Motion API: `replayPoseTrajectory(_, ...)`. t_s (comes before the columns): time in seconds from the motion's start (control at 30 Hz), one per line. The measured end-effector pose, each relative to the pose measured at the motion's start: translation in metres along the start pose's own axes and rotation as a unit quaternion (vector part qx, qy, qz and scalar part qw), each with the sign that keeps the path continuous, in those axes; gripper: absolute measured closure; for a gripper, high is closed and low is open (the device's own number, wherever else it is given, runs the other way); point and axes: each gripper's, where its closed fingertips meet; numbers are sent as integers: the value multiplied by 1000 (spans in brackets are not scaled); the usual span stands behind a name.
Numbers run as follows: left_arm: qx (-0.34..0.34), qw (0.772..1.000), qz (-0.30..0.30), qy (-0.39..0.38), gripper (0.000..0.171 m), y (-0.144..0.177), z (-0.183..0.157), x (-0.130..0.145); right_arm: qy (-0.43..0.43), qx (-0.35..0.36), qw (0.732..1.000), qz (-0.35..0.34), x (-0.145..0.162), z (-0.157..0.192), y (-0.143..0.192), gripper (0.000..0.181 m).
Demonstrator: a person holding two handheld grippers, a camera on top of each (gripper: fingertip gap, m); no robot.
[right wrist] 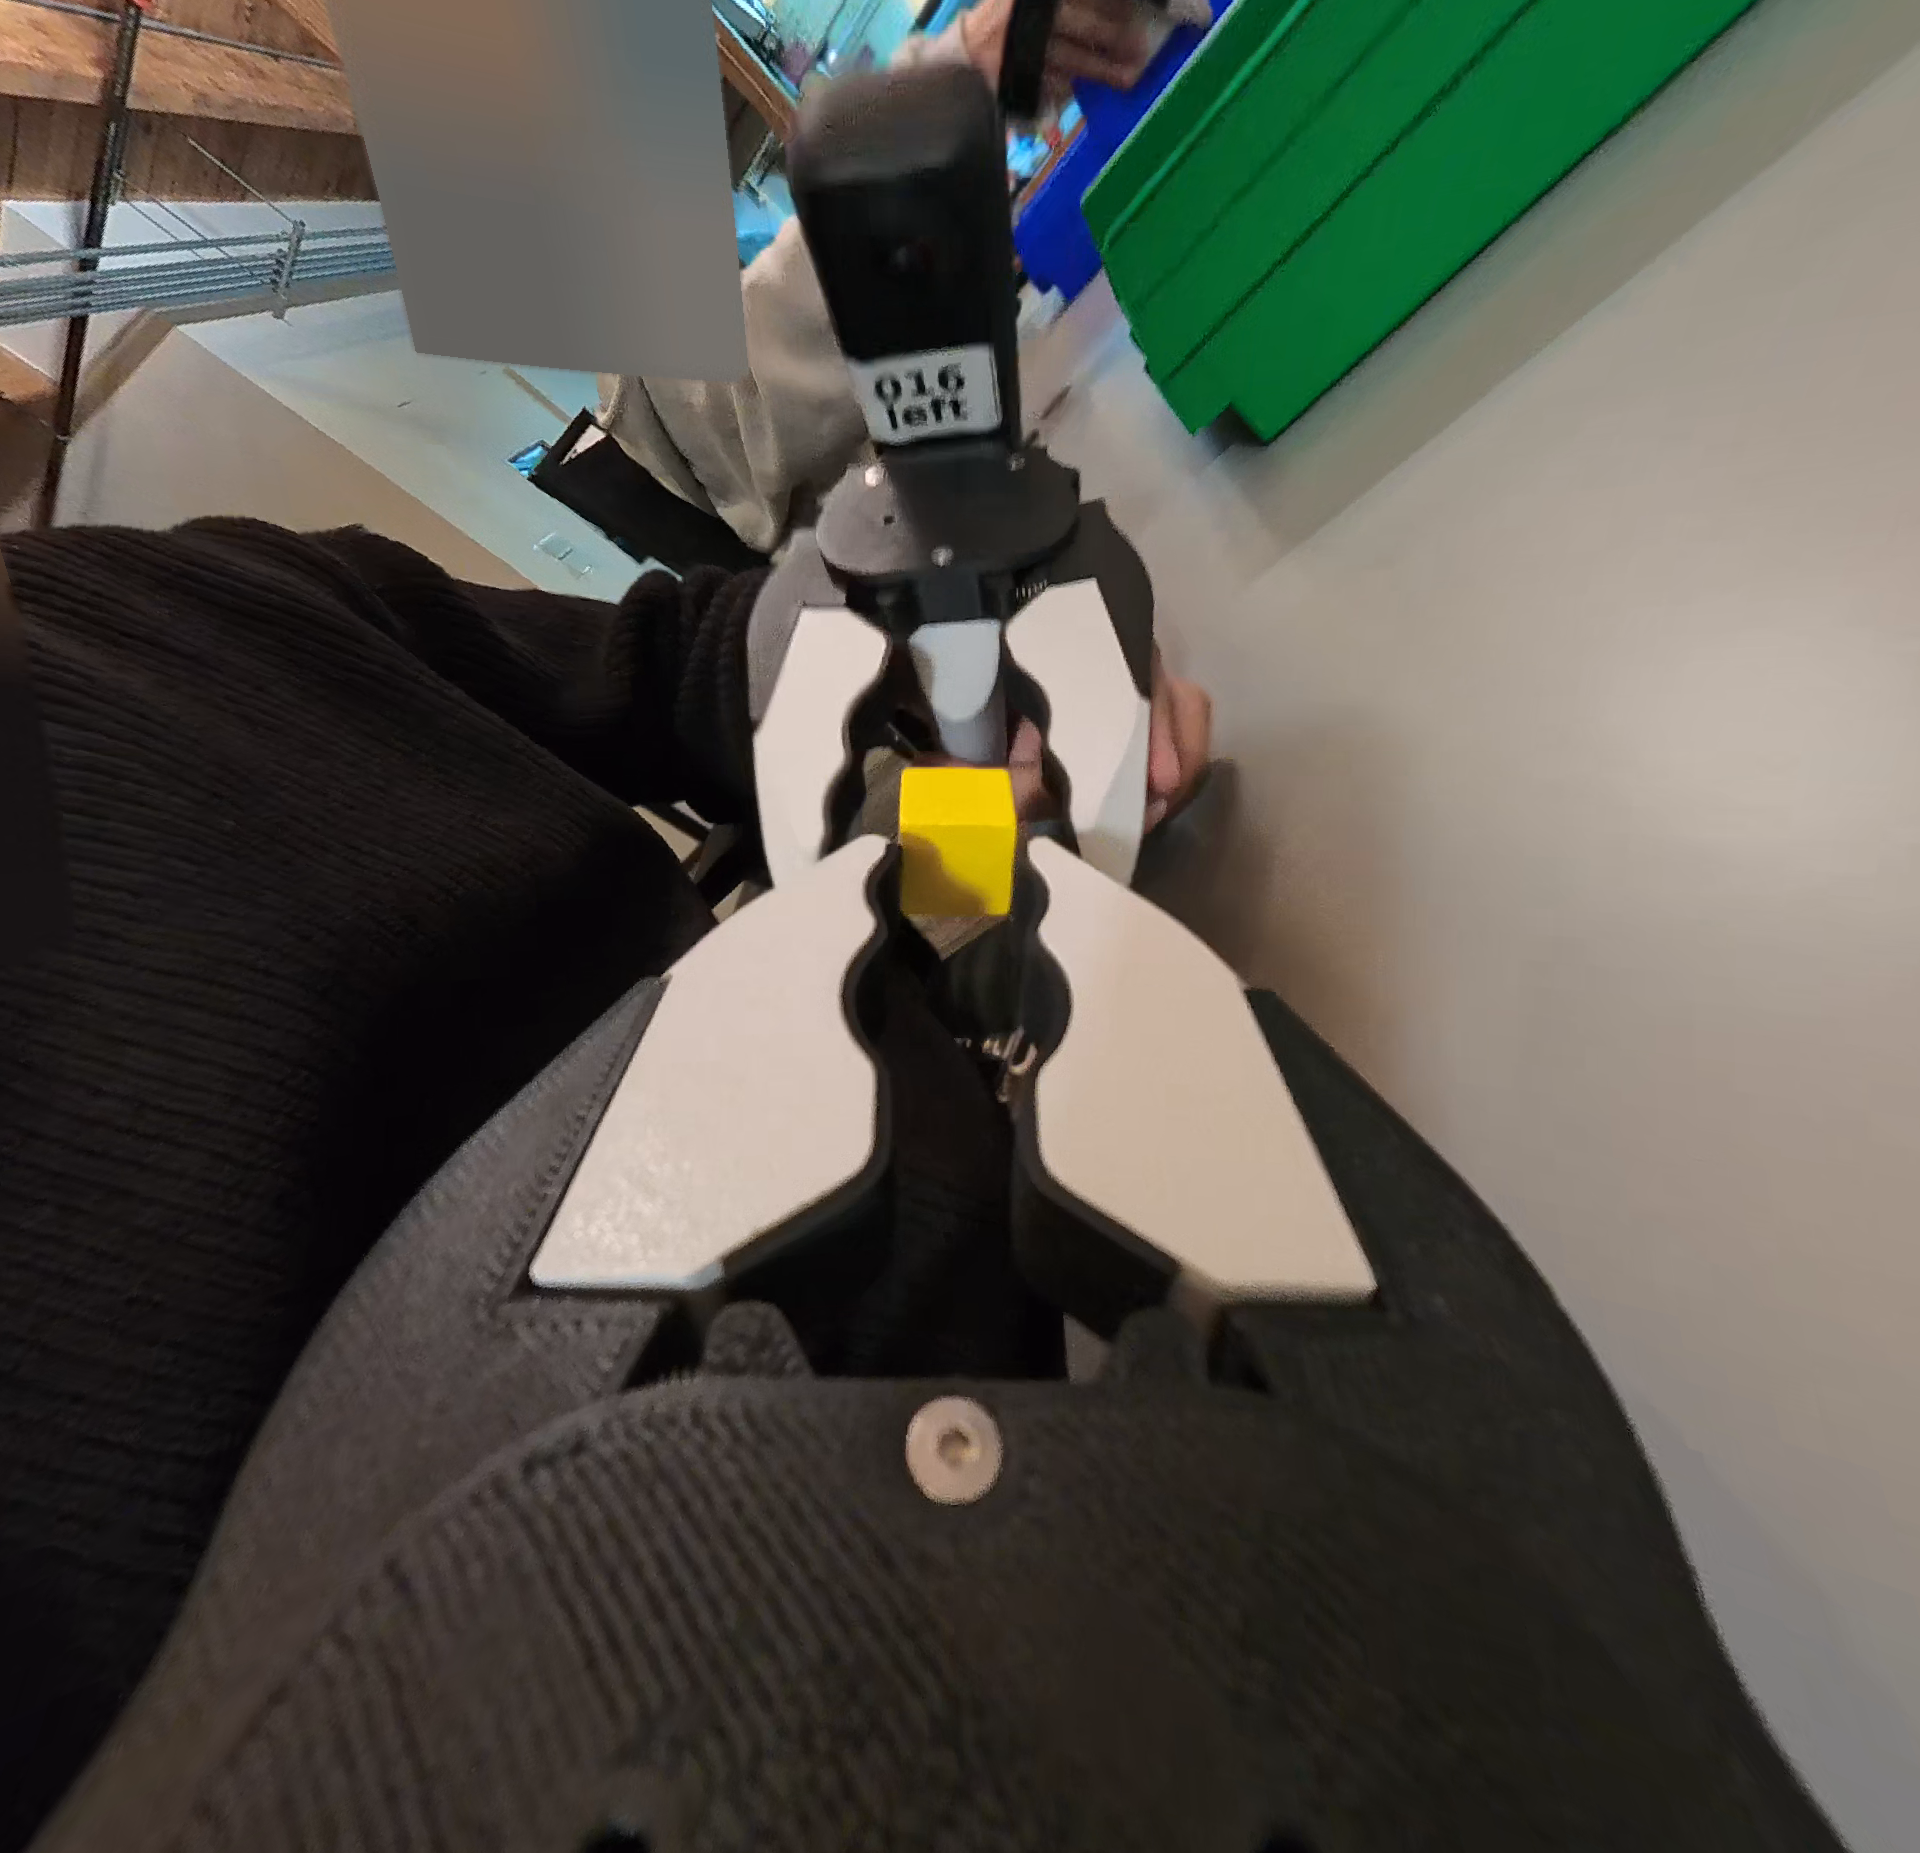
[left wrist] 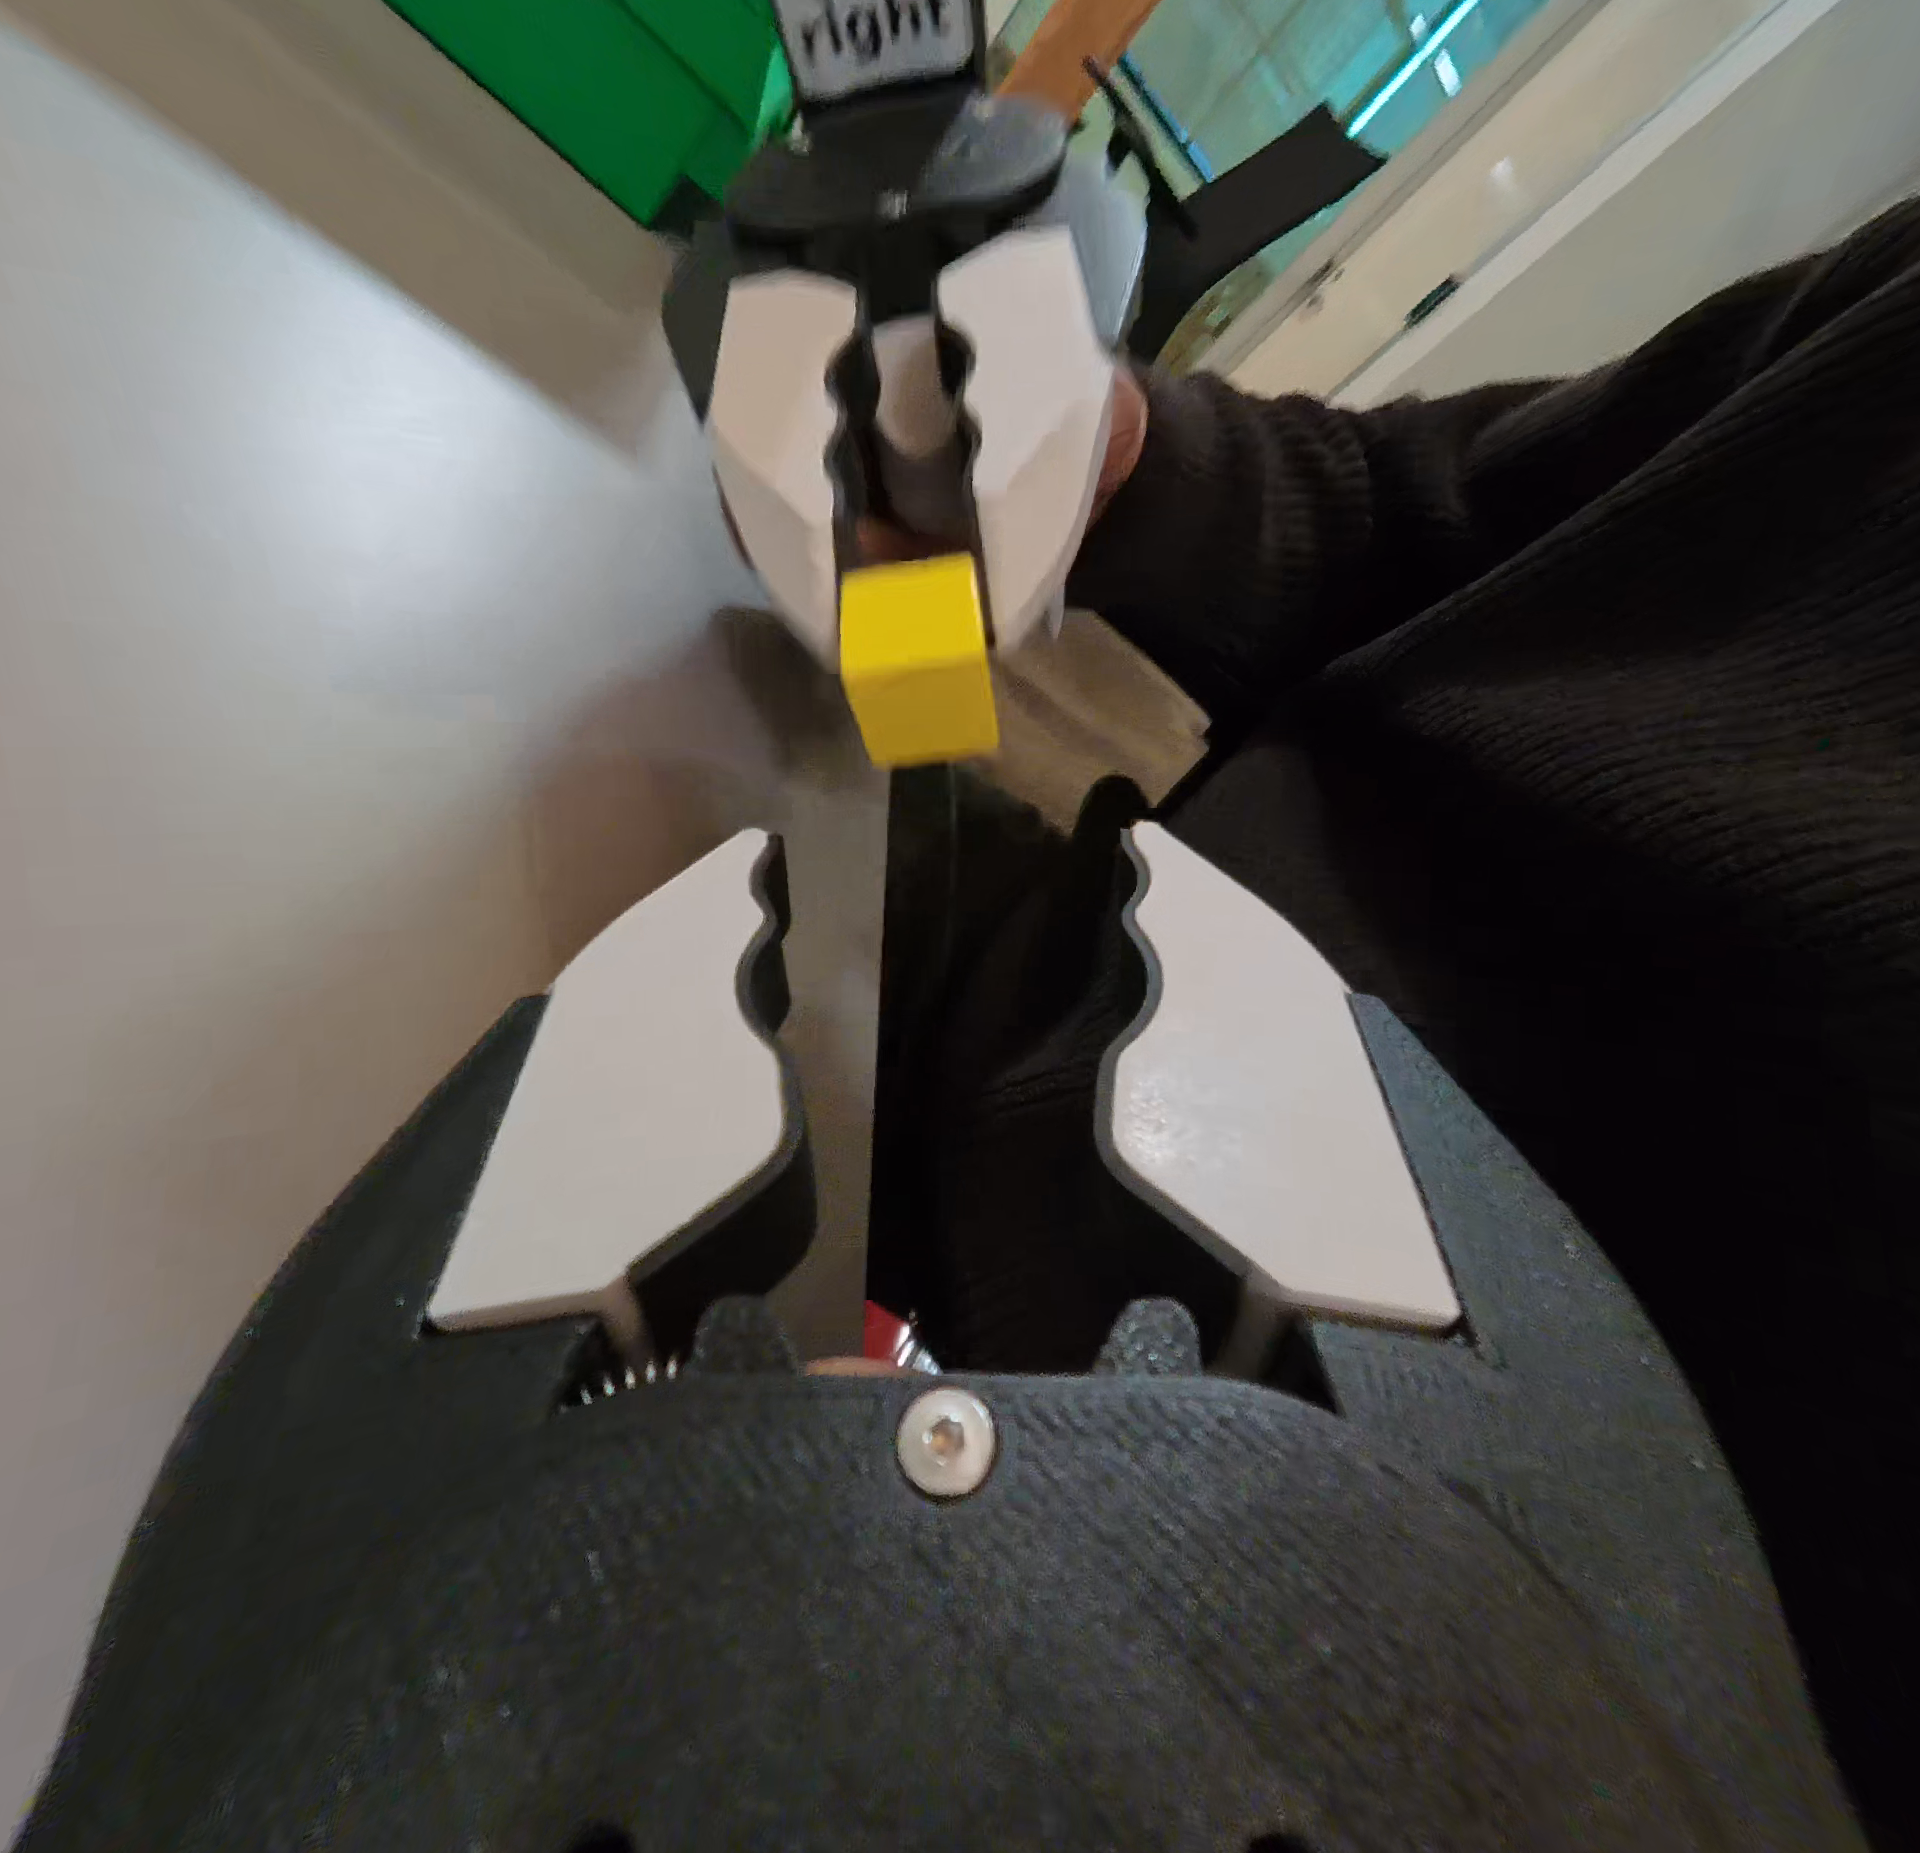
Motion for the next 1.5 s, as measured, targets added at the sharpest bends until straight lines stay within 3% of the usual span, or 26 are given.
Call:
replayPoseTrajectory(0.07, -6, 1000, 16, -19, 111, -1, 1, 5, 32, 13, 999, -11, -20, 2, 11, 161)
replayPoseTrajectory(0.17, -5, 999, 15, -28, 112, -2, 0, 5, 148, 86, 984, -57, -77, -1, 53, 160)
replayPoseTrajectory(0.3, -5, 1000, 1, -17, 115, -1, 1, 0, 311, 220, 923, -60, -169, -5, 147, 160)
replayPoseTrajectory(0.4, -5, 1000, -12, 1, 117, 0, 4, -5, 420, 349, 834, 76, -215, -33, 236, 160)
replayPoseTrajectory(0.5, -5, 1000, -24, 19, 119, 0, 7, -9, 441, 444, 723, 294, -228, -76, 328, 160)
replayPoseTrajectory(0.57, -7, 999, -26, 26, 120, -1, 9, -9, 419, 442, 672, 422, -217, -100, 371, 160)
replayPoseTrajectory(0.6, -9, 999, -26, 26, 120, -1, 10, -9, 405, 424, 659, 470, -207, -109, 382, 160)
replayPoseTrajectory(0.67, -13, 999, -25, 26, 121, -1, 12, -9, 375, 395, 633, 551, -190, -123, 400, 160)
replayPoseTrajectory(0.77, -16, 999, -25, 26, 121, -2, 14, -9, 348, 369, 566, 650, -181, -137, 425, 160)
replayPoseTrajectory(0.9, -18, 999, -24, 27, 121, -1, 16, -8, 310, 350, 580, 667, -168, -150, 426, 160)
replayPoseTrajectory(1.0, -16, 999, -27, 33, 121, -1, 17, -9, 301, 345, 569, 683, -164, -156, 428, 160)
replayPoseTrajectory(1.5, -17, 998, -31, 42, 123, 0, 19, -10, 311, 336, 563, 687, -161, -174, 429, 152)
Point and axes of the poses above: each gripper's, where its closed fingertips meet, y back along the fingers, x out of its underside, z = x × y across the jaws, and after that the axes turned 15 degrees about -z, right-handed
